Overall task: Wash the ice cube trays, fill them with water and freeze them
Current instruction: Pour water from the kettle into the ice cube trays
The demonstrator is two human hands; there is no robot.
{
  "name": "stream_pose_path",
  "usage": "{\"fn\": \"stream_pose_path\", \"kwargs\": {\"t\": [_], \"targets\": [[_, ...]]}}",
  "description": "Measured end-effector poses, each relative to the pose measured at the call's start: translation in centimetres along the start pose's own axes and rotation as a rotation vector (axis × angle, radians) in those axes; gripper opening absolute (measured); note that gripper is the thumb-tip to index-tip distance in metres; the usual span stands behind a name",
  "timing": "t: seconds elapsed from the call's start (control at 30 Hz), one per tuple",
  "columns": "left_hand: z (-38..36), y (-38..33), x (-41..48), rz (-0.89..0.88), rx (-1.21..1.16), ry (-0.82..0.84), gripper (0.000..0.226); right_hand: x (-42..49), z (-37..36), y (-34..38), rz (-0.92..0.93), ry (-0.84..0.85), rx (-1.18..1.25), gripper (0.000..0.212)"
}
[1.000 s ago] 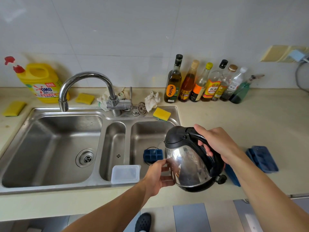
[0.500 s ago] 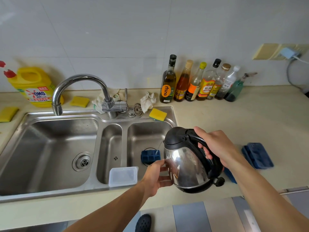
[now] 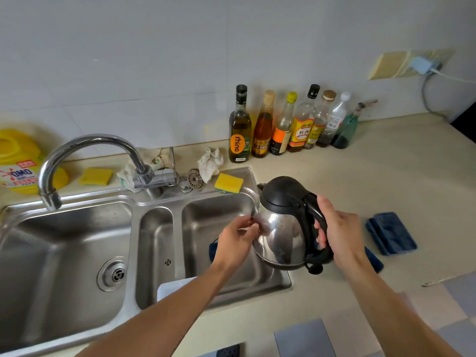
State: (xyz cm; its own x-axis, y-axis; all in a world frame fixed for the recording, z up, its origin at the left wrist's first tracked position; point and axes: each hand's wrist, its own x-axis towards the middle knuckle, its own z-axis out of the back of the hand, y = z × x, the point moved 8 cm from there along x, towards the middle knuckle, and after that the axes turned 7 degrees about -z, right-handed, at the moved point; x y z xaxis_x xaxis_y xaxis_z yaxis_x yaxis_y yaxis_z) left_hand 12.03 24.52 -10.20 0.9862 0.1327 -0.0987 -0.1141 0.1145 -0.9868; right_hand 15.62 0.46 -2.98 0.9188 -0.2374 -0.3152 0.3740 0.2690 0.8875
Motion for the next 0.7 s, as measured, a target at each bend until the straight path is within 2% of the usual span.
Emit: {"fn": "stream_pose_path", "kwargs": {"t": [0.13, 0.3, 0.37, 0.43, 0.7], "targets": [[-2.6, -2.2, 3.0, -0.103, 0.162, 0.159, 0.008, 2.2, 0.4, -0.8, -0.014, -0.030, 0.067, 0.060], [-5.7, -2.3, 8.7, -0.036, 0.311, 0.280, 0.028, 5.1, 0.8, -1.5, -0.023, -0.056, 0.097, 0.058], [-6.9, -1.9, 11.1, -0.011, 0.339, 0.286, 0.047, 6.2, 0.9, -1.4, -0.019, -0.069, 0.105, 0.059], [-7.8, -1.6, 13.1, 0.009, 0.369, 0.264, 0.057, 7.5, 0.8, -1.4, -0.026, -0.070, 0.098, 0.061], [-9.6, -1.2, 17.4, 0.014, 0.385, 0.214, 0.049, 11.6, 1.4, -1.4, -0.042, -0.038, 0.007, 0.064]]}}
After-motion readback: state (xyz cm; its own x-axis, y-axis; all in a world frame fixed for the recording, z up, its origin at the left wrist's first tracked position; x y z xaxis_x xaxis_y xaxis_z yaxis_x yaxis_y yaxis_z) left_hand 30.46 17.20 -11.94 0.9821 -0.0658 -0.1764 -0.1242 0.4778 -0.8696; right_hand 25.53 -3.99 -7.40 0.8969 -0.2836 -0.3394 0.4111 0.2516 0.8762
